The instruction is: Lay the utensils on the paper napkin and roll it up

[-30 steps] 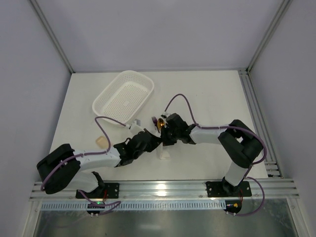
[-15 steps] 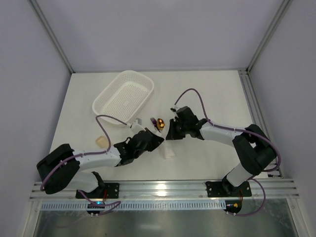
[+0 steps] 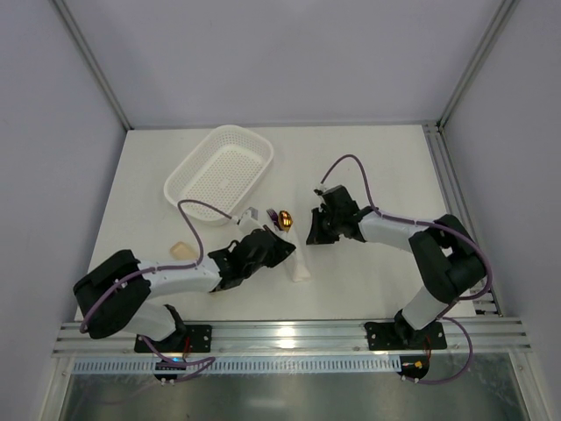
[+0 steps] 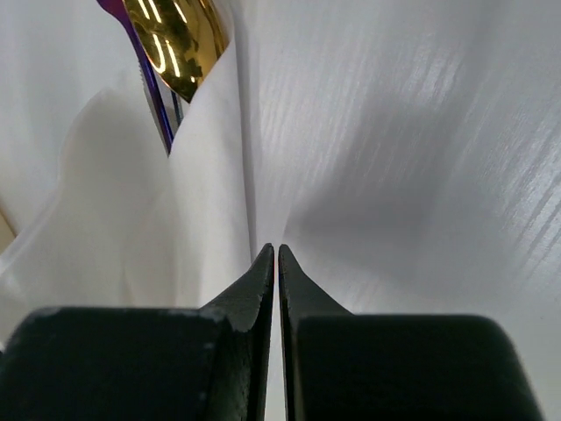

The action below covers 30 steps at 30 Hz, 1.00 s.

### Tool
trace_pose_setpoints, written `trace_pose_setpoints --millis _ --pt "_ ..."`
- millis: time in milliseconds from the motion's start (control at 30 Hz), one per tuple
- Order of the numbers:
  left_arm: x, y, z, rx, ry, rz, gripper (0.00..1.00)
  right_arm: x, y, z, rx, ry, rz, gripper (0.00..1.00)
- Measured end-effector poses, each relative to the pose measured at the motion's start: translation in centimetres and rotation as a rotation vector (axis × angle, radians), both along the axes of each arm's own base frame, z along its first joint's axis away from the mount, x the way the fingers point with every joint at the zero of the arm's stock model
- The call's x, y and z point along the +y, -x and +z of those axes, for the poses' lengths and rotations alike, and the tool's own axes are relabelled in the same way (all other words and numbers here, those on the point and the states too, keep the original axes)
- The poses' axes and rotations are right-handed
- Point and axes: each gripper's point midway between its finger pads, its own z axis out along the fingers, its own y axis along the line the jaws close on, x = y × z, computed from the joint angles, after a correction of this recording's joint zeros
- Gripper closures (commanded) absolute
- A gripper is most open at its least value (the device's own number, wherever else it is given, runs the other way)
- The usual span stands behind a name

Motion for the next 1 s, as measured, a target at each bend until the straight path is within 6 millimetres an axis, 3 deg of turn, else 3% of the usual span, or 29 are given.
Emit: trace_pose_setpoints --millis 200,533,833,1000 --pt "-0.4 -0.2 -0.6 0.01 -0.016 -0.006 1.0 0.0 0.3 -1.6 0.036 0.014 0.005 0.95" --pt "-2.6 -0.7 -1.2 0.014 -0.033 -0.064 1.0 1.5 1.2 -1.6 0.029 -0.036 0.04 0.96" --pt "-3.5 -0.3 -4.1 0.042 -0.092 -0.127 1.0 2.1 1.3 -1.6 0.024 -0.059 0.045 0.96" --pt "-3.9 -0.2 -4.5 0.042 -0.109 -0.159 1.0 2.1 1.2 -1.6 0.02 -0.064 0.034 0.94"
